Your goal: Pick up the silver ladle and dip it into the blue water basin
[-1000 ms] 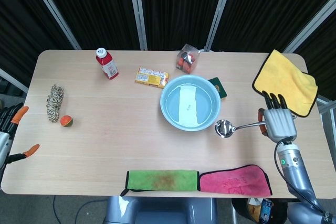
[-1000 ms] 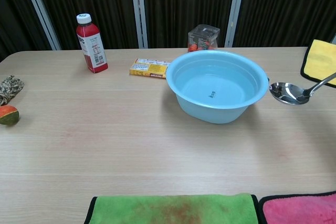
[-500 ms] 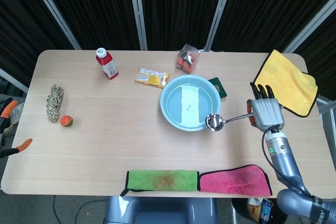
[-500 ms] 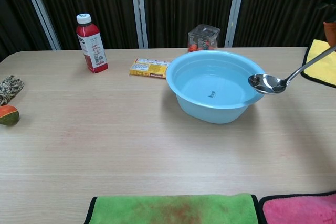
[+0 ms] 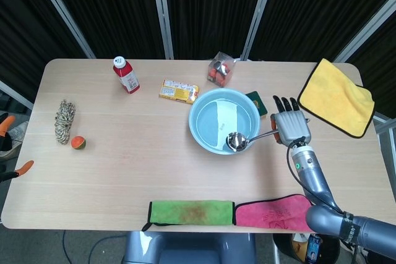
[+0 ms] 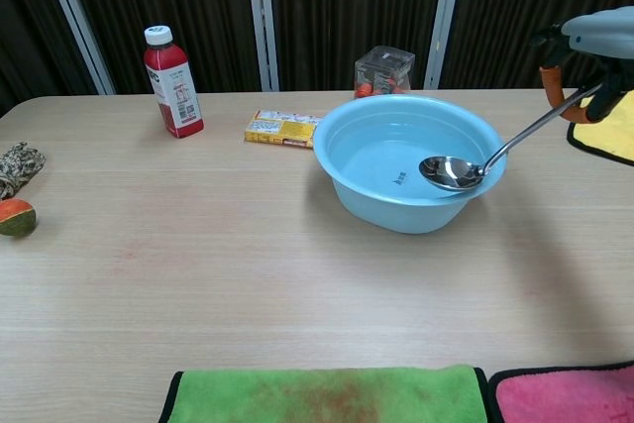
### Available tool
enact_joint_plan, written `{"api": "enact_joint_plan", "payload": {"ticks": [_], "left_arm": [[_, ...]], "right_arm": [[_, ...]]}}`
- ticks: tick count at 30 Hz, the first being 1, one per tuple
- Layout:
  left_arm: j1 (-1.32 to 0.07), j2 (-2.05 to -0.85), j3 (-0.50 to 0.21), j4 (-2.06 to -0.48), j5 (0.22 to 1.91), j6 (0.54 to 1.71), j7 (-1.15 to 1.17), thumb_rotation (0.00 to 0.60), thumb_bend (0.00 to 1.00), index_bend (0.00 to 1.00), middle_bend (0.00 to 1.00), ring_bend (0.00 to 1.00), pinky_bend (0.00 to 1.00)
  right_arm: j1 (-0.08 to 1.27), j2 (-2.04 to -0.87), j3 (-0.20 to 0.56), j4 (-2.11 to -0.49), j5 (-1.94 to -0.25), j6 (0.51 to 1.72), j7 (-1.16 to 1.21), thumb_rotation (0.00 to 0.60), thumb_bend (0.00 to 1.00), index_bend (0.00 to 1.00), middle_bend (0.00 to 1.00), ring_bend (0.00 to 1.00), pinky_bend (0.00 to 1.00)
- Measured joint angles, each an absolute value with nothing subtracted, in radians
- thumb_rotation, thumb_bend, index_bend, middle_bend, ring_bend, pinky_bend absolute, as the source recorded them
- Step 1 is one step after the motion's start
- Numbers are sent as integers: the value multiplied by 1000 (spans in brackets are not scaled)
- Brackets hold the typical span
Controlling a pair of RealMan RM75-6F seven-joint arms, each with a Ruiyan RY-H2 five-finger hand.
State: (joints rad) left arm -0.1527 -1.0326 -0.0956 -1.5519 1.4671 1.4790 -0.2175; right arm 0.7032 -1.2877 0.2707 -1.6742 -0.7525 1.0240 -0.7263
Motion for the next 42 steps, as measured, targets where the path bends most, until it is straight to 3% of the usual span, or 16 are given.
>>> {"api": "enact_joint_plan", "payload": {"ticks": [42], "left_arm": [[-175, -1031, -92, -1537, 1489, 1436, -274, 580, 171, 0, 0, 0, 0]], "right_arm": [[777, -1575, 212, -1335, -787, 1034, -598, 600, 457, 690, 0, 0, 0]]}}
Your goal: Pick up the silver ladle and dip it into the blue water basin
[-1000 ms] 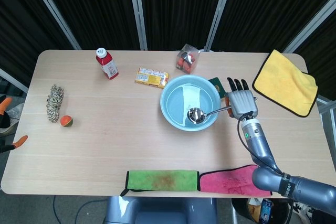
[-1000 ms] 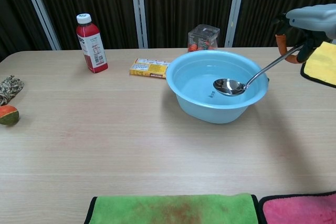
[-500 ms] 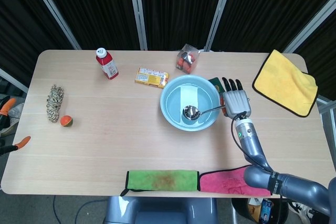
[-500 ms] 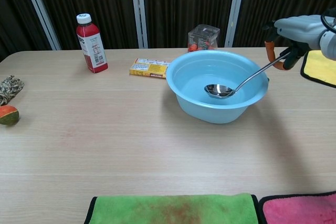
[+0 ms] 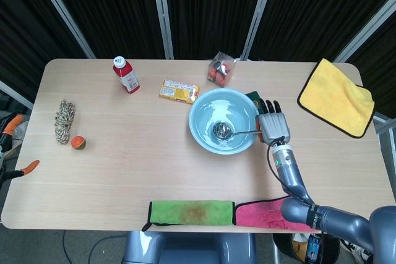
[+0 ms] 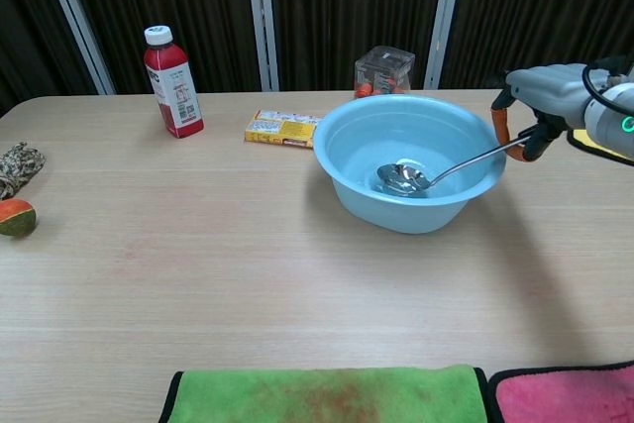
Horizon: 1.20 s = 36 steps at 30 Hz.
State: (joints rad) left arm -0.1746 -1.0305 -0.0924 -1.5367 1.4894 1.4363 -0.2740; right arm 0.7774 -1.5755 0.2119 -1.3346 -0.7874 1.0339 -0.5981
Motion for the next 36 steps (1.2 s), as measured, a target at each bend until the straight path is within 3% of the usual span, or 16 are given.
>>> {"api": "enact_joint_plan", "payload": {"ticks": [20, 36], "left_arm": [[-164, -1017, -89, -1538, 1509, 1467, -309, 575, 176, 0, 0, 0, 0], [-162, -1018, -85, -1546, 1520, 1478, -300, 577, 176, 0, 0, 0, 0]], "right_arm": [[740, -1587, 215, -1364, -830, 1090, -574, 600, 457, 690, 0, 0, 0], [707, -1492, 270, -1497, -839, 1152, -546, 600, 457, 690, 0, 0, 0]]}}
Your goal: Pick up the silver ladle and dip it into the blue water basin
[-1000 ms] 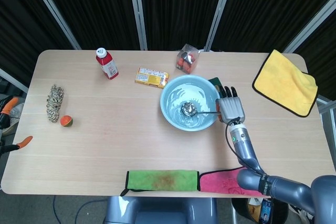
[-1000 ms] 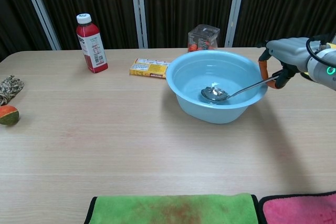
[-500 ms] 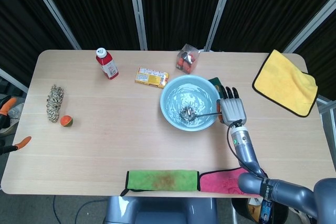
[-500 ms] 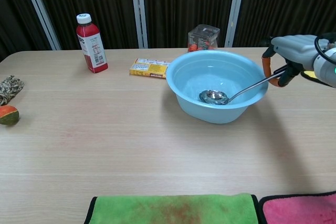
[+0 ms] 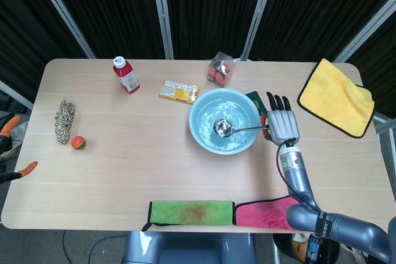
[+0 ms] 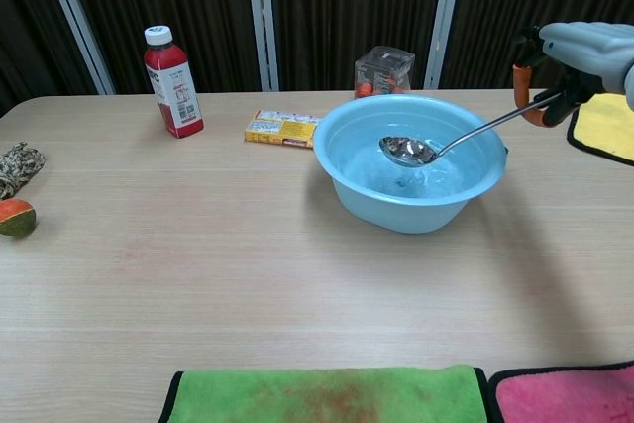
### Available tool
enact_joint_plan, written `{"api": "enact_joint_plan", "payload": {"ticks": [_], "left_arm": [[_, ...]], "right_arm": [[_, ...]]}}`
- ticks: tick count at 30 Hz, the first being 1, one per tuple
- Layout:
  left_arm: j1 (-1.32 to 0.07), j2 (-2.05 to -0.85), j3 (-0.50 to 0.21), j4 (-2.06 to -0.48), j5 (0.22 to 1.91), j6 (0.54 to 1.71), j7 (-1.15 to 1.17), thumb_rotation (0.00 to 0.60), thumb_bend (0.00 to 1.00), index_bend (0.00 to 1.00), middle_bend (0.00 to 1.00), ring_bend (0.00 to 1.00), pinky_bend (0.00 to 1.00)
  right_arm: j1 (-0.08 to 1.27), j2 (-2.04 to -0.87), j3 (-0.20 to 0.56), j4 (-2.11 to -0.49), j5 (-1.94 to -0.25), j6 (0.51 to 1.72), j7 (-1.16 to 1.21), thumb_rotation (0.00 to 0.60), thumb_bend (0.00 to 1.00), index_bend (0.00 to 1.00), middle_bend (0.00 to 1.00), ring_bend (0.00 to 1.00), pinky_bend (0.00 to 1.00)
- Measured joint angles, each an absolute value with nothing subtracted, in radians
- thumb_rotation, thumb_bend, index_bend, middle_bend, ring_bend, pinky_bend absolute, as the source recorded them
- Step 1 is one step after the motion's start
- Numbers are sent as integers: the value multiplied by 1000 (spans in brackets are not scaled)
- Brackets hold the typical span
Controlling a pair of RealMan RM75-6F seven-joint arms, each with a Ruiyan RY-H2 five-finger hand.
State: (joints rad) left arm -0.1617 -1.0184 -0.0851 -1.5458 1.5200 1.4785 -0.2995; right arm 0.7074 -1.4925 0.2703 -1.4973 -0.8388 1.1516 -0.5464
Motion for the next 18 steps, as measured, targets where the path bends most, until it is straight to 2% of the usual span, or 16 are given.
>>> {"api": "enact_joint_plan", "payload": {"ticks": [18], "left_arm": [[-166, -1029, -83, -1547, 1535, 1487, -282, 578, 176, 0, 0, 0, 0]], "right_arm": [[687, -1436, 270, -1568, -843, 1180, -561, 600, 458, 690, 0, 0, 0]]}}
